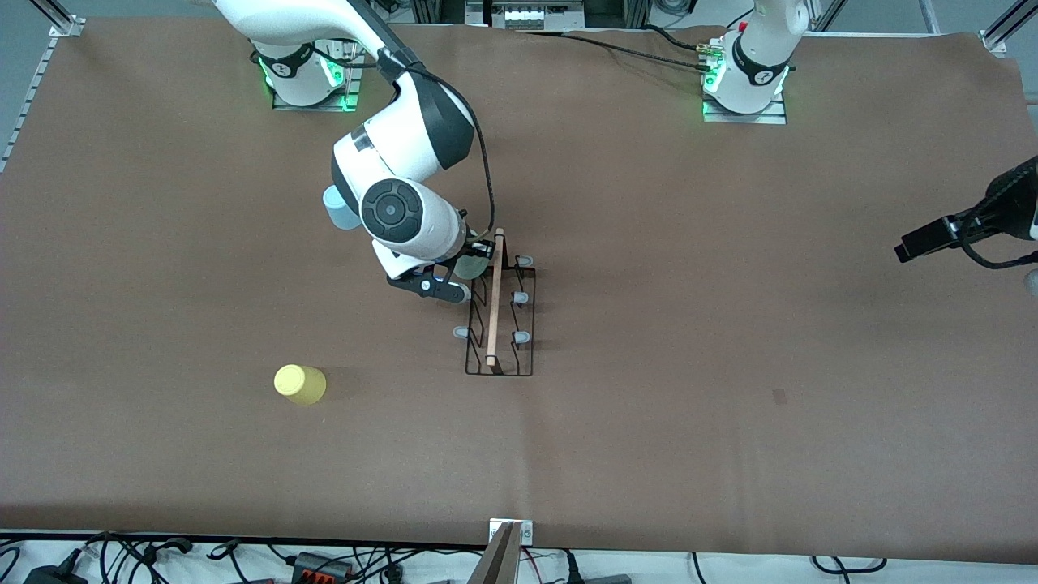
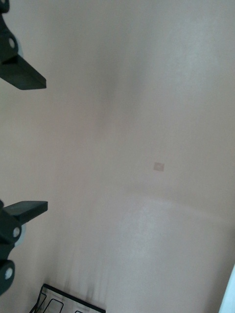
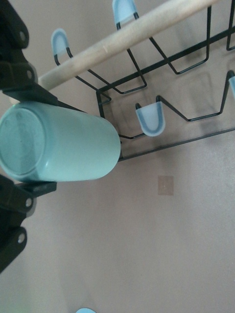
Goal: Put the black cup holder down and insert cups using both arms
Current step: 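Hang the teal cup on a rack peg and open the right gripper, then move the right gripper to the yellow cup and grasp it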
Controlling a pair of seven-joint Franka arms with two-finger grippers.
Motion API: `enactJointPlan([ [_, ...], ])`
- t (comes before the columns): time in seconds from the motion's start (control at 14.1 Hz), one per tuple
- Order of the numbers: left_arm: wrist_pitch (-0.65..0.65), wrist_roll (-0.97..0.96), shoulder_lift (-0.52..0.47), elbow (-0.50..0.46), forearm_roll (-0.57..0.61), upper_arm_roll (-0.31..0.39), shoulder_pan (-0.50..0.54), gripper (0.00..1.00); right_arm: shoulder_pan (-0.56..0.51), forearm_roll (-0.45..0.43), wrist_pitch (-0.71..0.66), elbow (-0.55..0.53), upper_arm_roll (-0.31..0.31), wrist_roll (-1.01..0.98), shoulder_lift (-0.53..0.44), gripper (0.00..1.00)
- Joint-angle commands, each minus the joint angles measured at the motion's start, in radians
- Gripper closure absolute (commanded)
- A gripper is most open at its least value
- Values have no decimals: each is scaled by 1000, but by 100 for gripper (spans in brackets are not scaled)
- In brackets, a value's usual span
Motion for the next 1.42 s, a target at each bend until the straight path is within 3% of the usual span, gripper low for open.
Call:
enactJointPlan([
  [0.0, 128, 64, -119, -157, -6, 6, 1, 0, 0, 13, -2, 20, -4, 54, 13, 0],
  [0.21, 230, 90, -166, -270, -8, 79, -46, 0, -15, 5, -15, 72, -14, 86, 1, 0],
  [0.42, 224, 92, -192, -301, -9, 91, -53, 0, -110, -21, -42, 95, -30, 78, -20, 0],
  [0.57, 245, 92, -190, -298, -9, 91, -57, 0, -161, -117, -19, 116, -45, 58, 1, 0],
  [0.78, 218, 96, -196, -300, -9, 91, -62, 0, -245, -257, 114, 121, -50, -145, 62, 0],
  [1.13, 126, 112, -218, -303, -11, 146, -140, 0, -376, -268, 235, 121, -50, -594, 153, 0],
  [1.35, 60, 113, -219, -291, -40, 160, -159, 0, -397, -266, 239, 123, -50, -708, 187, 0],
])
